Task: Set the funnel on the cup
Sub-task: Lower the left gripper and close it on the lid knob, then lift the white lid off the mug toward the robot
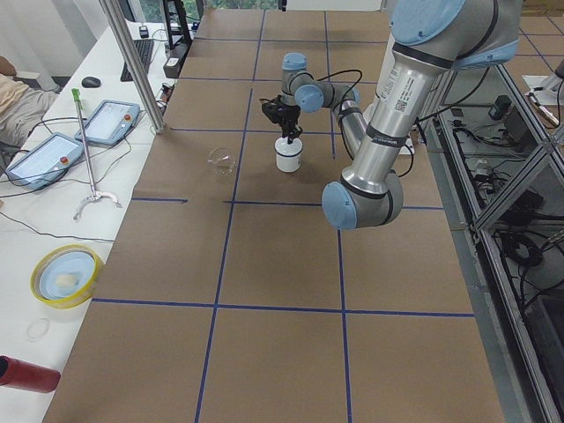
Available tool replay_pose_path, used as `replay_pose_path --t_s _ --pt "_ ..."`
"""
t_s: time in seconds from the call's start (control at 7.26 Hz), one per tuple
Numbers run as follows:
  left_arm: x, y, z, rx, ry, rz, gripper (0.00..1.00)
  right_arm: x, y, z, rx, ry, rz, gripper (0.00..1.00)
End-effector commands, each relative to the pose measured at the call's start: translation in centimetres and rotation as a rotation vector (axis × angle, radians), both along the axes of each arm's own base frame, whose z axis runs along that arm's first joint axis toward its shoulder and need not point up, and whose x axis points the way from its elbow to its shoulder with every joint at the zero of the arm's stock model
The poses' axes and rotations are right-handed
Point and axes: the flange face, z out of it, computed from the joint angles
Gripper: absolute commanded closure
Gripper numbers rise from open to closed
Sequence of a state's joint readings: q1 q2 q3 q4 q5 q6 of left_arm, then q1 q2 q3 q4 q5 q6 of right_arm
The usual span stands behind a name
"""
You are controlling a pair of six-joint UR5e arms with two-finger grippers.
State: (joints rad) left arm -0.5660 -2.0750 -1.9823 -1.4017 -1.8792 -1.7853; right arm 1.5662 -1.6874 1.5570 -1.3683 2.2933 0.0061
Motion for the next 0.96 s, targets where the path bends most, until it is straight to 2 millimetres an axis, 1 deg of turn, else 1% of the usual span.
replay_pose_path --t_s 0.0,0.14,0.28,0.41,0.55,0.83 --pt "-0.9 0.0 -1.0 0.009 0.016 -0.008 1.0 0.0 0.0 0.0 0.0 0.0 0.0 0.0" --pt "-2.4 0.2 -2.0 0.014 0.024 -0.019 1.0 0.0 0.0 0.0 0.0 0.0 0.0 0.0" --pt "-4.8 0.1 -3.2 0.022 0.031 -0.045 1.0 0.0 0.0 0.0 0.0 0.0 0.0 0.0" --pt "-7.0 -0.5 -3.5 0.024 0.03 -0.076 1.0 0.0 0.0 0.0 0.0 0.0 0.0 0.0" --pt "-9.2 0.6 -4.3 0.079 0.051 -0.052 1.0 0.0 0.0 0.0 0.0 0.0 0.0 0.0" --pt "-10.0 5.0 1.2 0.055 -0.017 0.02 1.0 0.0 0.0 0.0 0.0 0.002 0.0 0.0"
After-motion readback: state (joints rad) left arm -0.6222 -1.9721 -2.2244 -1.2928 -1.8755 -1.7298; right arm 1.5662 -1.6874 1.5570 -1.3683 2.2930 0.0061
